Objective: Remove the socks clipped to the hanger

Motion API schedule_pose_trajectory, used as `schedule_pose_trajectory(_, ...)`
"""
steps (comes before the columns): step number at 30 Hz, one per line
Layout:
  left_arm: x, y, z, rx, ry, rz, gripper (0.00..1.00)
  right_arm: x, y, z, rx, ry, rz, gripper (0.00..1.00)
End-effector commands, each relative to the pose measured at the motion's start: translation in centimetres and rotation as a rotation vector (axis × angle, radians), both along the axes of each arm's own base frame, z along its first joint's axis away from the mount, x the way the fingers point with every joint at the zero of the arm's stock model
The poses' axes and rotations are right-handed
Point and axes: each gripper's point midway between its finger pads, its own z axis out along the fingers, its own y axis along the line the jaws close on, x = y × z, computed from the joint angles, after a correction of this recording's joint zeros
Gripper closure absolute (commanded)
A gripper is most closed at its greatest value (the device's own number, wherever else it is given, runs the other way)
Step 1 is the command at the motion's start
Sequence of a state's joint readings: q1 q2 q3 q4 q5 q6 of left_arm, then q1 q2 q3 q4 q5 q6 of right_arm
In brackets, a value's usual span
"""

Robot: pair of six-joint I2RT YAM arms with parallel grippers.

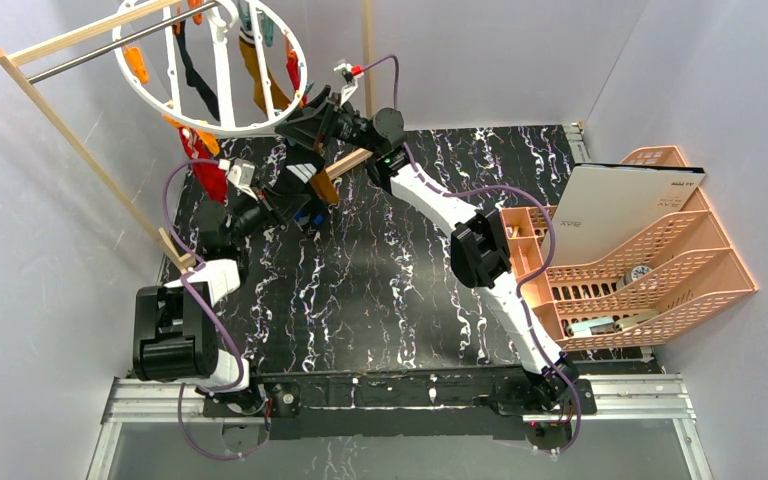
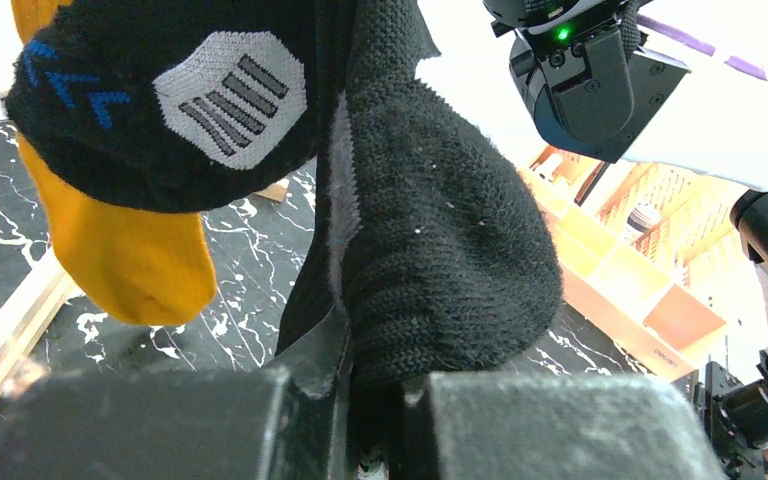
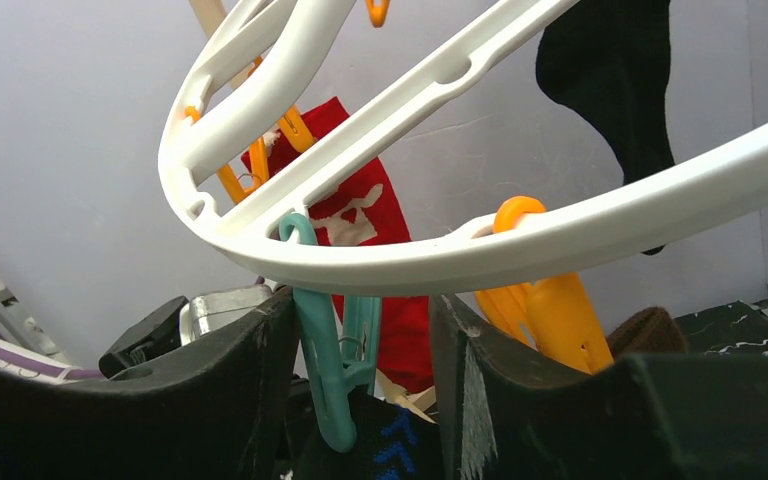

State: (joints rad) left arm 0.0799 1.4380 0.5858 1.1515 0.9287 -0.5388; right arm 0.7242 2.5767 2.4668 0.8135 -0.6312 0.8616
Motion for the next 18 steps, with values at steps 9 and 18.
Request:
schedule_pose_trajectory(9, -0.54, -1.02, -0.17, 0.006, 0.013, -0.069, 1.0, -0.55, -1.13, 3.37, 0.082, -0.067, -0.012, 0.51)
schedule_pose_trajectory(18, -0.56, -1.11, -0.25, 0.004, 0.019, -0.075, 1.0, -0.71, -1.15, 3.39, 0.081, -0.066, -0.005, 0.63)
